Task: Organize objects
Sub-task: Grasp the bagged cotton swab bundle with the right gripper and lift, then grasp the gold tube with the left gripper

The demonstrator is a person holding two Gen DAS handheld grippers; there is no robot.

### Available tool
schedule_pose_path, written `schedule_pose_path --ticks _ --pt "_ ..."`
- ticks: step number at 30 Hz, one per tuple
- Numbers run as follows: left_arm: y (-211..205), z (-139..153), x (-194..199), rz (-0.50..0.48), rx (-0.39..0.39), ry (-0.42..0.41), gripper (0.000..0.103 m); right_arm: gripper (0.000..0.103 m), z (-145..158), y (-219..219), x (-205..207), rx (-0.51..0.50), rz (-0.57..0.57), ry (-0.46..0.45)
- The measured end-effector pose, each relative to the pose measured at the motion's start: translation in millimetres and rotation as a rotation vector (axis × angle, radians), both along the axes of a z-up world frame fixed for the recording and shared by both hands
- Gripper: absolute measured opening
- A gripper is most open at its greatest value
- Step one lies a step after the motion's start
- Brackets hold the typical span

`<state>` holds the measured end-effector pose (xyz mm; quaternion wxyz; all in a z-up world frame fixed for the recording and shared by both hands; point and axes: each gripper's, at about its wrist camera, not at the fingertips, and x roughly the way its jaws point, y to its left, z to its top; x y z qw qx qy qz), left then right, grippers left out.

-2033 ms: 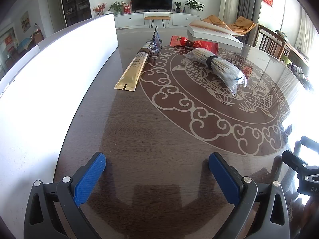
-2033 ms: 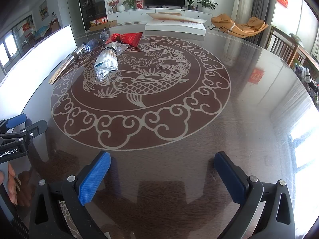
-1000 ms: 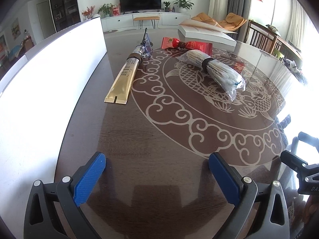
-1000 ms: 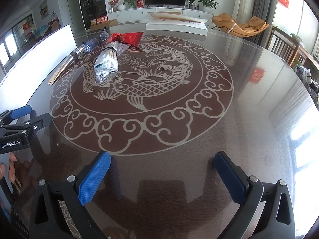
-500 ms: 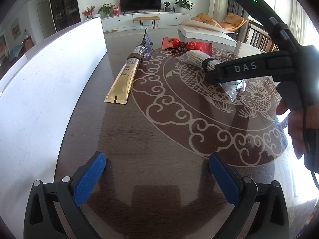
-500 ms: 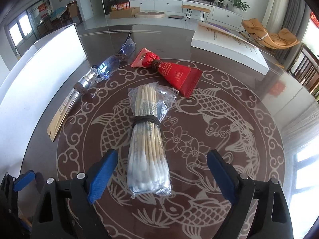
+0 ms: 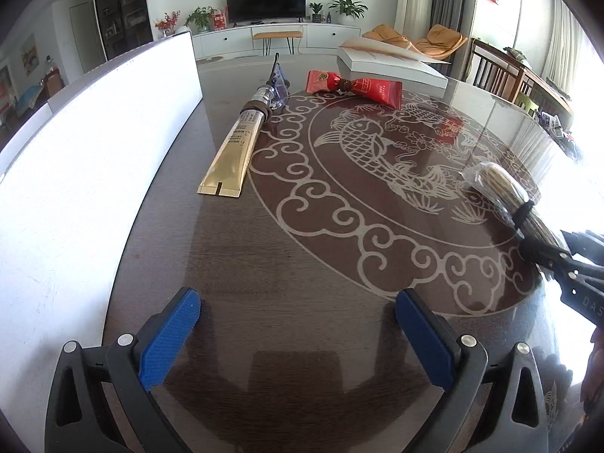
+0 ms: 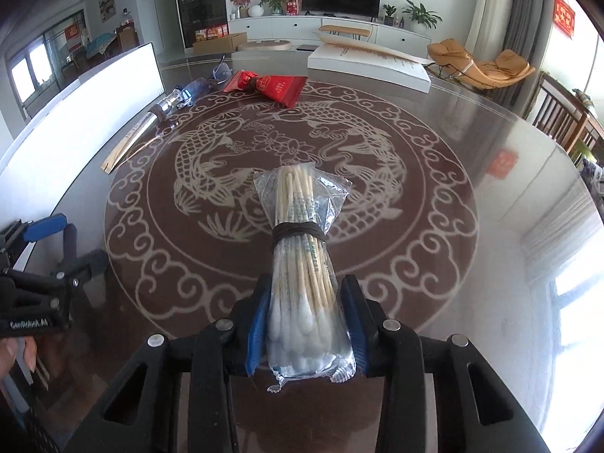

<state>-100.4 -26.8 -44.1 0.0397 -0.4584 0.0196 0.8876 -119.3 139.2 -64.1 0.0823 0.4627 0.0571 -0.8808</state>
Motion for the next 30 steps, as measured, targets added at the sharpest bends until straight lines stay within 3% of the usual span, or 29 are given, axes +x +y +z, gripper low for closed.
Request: schedule_pose_path --ticks 1,3,4,5,12,14,16,20,24,27,29,30 --pt "0 0 0 0.000 0.000 0.000 0.103 0.038 0 5 9 0.003 -0.009 0.011" --pt "0 0 0 0.000 0.000 0.000 0.103 0.051 -1 8 23 0.008 -0.013 0.041" --pt "0 0 0 0.000 0.000 0.000 0.103 0.073 -2 9 26 0.007 -0.016 0.049" --pt "0 0 0 0.000 0.000 0.000 0.103 0.082 -5 9 28 0.005 -0.023 0.045" --pt "1 1 -2 -0.031 0.005 -0.019 0.103 0.091 -7 9 22 -0.006 -0.004 0.023" --pt "-4 8 -11 -0.042 0.096 -0.020 0.103 0.091 -8 9 21 -0.002 -0.018 0.026" --pt "-8 15 -33 -0.008 0.124 -0.035 0.103 0.091 -8 8 21 0.009 -0.023 0.032" --pt "-6 27 -91 0.001 0.092 -0.032 0.103 0.091 -7 3 23 0.041 -0.018 0.050" --pt "-9 15 -146 0.026 -0.007 -0.090 0.103 0.091 -7 -2 25 0.064 -0.003 0.065" --pt "-14 0 -166 0.027 -0.014 -0.139 0.103 0.091 -6 -2 26 0.067 -0.006 0.079" --pt "-17 2 -169 0.017 0.010 -0.114 0.103 0.091 -4 0 27 0.059 -0.013 0.091" --pt "-17 4 -168 0.011 0.011 -0.102 0.097 0.091 -3 2 28 0.054 -0.018 0.096"
